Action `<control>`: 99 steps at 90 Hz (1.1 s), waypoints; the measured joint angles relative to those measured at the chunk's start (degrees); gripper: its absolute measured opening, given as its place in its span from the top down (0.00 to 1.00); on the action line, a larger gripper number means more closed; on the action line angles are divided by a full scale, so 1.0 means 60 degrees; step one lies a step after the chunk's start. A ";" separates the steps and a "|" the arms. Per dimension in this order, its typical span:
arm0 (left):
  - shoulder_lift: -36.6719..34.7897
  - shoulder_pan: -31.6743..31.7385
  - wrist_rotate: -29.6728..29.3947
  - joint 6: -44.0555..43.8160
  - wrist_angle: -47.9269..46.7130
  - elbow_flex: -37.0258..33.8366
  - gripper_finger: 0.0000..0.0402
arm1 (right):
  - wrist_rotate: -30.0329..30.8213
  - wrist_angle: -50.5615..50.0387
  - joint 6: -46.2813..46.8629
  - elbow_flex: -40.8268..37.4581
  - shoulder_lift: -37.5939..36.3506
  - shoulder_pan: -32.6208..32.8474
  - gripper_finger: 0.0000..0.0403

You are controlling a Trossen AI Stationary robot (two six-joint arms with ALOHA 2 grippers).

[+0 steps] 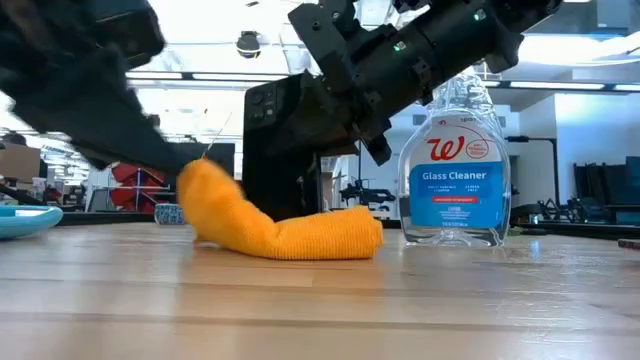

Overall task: Apply microfiber cloth
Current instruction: Wipe the black cellphone using microfiber cloth

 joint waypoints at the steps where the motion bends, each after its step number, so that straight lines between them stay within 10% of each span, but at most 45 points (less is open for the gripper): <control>1: 0.0011 -0.0041 0.0056 -0.0120 -0.0129 0.0000 0.97 | 0.0000 0.0019 -0.0022 0.0000 0.0000 0.0000 0.97; 26: 0.1285 -0.0640 -0.0064 -0.2017 -0.0220 -0.0006 0.97 | 0.0014 0.0769 -0.0425 -0.0015 0.0022 -0.0011 0.97; 99: 0.3252 0.0088 -0.2997 -0.0405 0.4011 0.0521 0.97 | 0.0307 0.3146 -0.0953 0.0009 0.1316 0.0641 0.97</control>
